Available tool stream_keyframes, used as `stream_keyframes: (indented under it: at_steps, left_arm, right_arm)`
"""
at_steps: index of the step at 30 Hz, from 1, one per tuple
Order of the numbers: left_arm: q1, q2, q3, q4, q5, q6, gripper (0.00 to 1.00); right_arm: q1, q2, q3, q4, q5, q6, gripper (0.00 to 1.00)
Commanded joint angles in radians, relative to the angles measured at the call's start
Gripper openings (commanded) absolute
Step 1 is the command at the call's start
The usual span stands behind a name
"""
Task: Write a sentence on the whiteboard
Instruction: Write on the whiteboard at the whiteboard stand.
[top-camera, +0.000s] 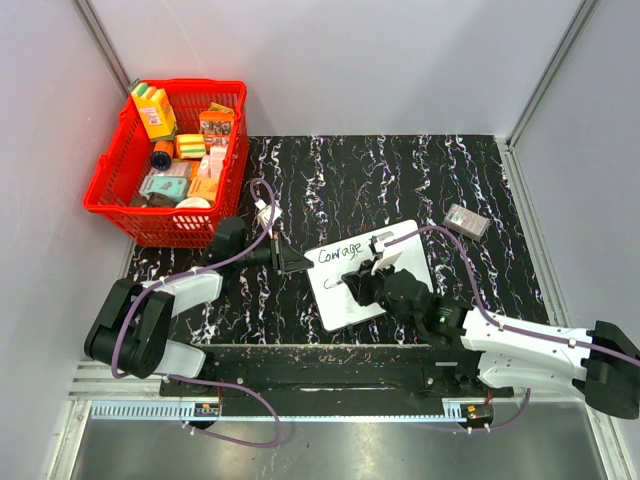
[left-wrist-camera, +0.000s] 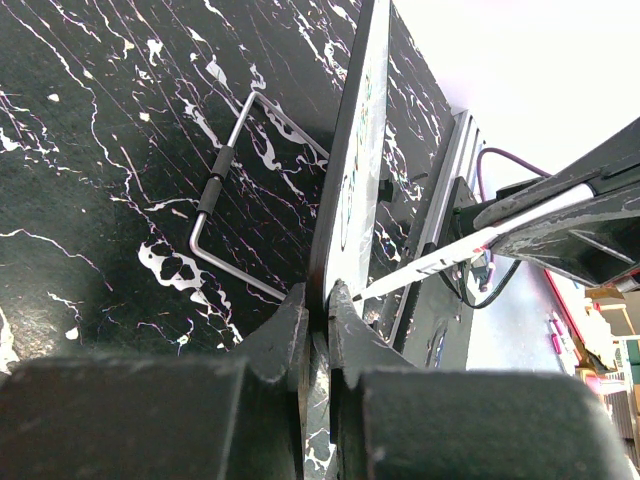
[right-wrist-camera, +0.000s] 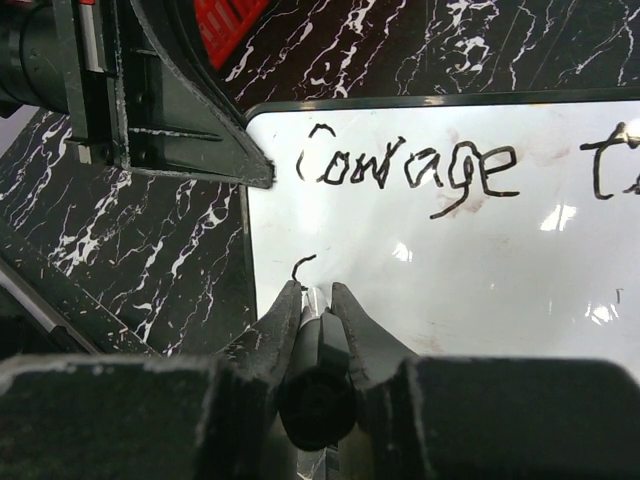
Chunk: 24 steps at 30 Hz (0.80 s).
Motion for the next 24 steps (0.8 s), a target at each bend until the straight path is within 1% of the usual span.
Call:
stream_keyframes:
  at_steps: [1,12,19,24]
  left_arm:
    - [-0.004,0.027,-0.003,-0.033,-0.086,0.153,0.0]
    - [-0.004,0.027,-0.001,-0.033,-0.086,0.153,0.0]
    - [-0.004,0.027,-0.001,-0.033,-0.086,0.155,0.0]
    - [-0.006,0.026,-0.001,-0.033,-0.086,0.153,0.0]
  right_arm:
    - [0.005,-0.027,-0.007,-0.019,0.073,-0.004,0.0]
    - [0.003,-0.091,0.018,0.032,0.069,-0.042,0.0]
    - [0.004,-0.033,0.081,0.038,0.13,-0.102,0.0]
    - [0.003,-0.018,0.101,0.056,0.139,-0.117,0.0]
